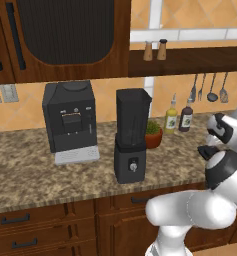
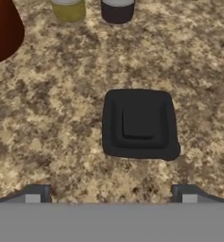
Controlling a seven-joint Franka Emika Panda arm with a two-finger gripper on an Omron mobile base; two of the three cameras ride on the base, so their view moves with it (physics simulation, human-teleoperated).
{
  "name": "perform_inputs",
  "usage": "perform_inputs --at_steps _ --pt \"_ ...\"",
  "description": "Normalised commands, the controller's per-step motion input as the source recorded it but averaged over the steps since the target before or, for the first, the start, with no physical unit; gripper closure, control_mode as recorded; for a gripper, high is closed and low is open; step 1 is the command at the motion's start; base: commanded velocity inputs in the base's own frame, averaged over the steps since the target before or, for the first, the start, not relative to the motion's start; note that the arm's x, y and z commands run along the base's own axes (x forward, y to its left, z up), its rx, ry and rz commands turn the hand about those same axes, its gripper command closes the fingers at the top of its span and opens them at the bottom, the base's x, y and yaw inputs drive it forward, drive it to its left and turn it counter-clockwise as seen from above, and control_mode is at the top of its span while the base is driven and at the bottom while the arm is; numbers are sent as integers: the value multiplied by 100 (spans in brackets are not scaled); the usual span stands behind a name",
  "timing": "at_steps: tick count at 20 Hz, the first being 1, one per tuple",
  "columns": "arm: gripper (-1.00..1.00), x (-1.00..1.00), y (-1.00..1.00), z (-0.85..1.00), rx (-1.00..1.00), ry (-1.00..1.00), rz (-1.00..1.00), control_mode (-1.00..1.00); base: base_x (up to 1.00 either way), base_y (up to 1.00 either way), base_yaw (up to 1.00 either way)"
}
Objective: Close the lid blender by securely placing the lid on top.
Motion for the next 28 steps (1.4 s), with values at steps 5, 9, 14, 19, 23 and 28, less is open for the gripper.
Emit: perform_inputs --at_steps 5,9,14,19,23,28 --pt "-100 24 -13 -28 2 0 3 -100 0 0 0" --pt "-100 23 -12 -32 0 0 3 -100 0 0 0" --pt "-100 21 -7 -32 0 0 2 -100 0 0 0" --pt "-100 19 -10 -27 0 0 2 -100 0 0 0" --pt "-100 13 -20 -19 2 0 1 -100 0 0 0" --pt "-100 14 -22 -19 3 0 1 -100 0 0 0"
